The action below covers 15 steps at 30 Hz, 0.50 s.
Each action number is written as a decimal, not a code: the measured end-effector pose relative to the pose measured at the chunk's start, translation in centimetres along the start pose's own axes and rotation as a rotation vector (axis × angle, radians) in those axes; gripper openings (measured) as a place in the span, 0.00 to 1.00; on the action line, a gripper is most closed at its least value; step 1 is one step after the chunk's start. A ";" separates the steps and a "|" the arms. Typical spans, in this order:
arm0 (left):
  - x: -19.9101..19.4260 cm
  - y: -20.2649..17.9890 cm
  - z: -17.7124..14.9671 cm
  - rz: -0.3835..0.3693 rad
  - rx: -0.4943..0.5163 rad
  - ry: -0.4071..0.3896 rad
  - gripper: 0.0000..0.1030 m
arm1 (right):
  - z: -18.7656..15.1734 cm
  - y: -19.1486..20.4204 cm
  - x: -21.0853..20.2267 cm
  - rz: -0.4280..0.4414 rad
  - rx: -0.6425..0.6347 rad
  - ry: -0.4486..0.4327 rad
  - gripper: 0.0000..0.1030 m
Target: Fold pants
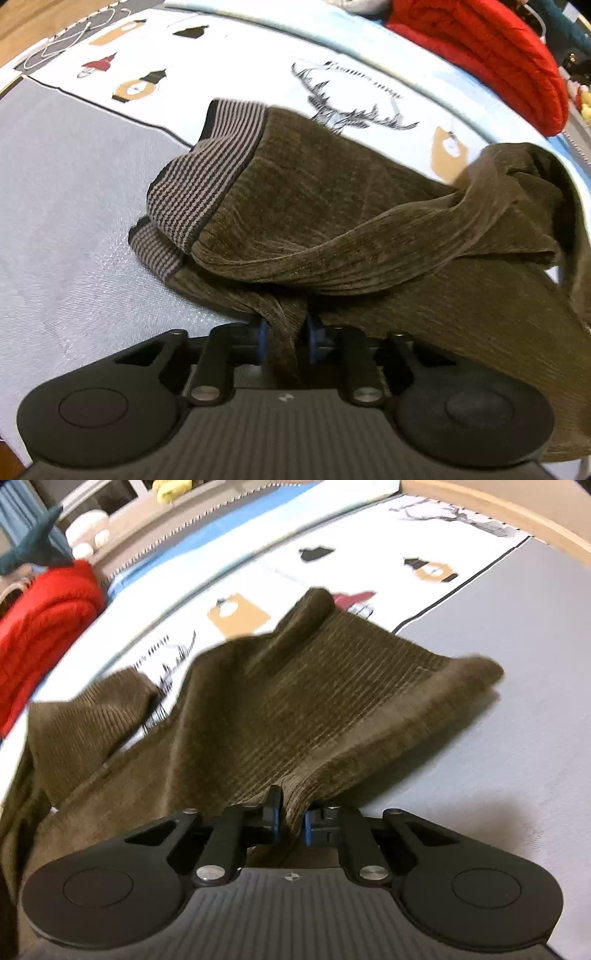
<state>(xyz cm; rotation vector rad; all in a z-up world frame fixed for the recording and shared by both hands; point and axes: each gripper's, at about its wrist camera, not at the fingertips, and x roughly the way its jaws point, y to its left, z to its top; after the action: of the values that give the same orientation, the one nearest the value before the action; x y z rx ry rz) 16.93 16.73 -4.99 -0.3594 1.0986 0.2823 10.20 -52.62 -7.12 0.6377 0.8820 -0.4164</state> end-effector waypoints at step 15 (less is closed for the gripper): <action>-6.9 -0.8 -6.4 -0.244 0.255 0.219 0.18 | -1.0 -10.3 -8.6 -0.114 -0.064 0.047 0.08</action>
<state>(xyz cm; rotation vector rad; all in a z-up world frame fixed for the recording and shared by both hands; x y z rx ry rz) 9.06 13.02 -1.30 -0.2970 1.2752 -0.1165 -1.28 -58.89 -4.11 0.5417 0.9763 -0.4751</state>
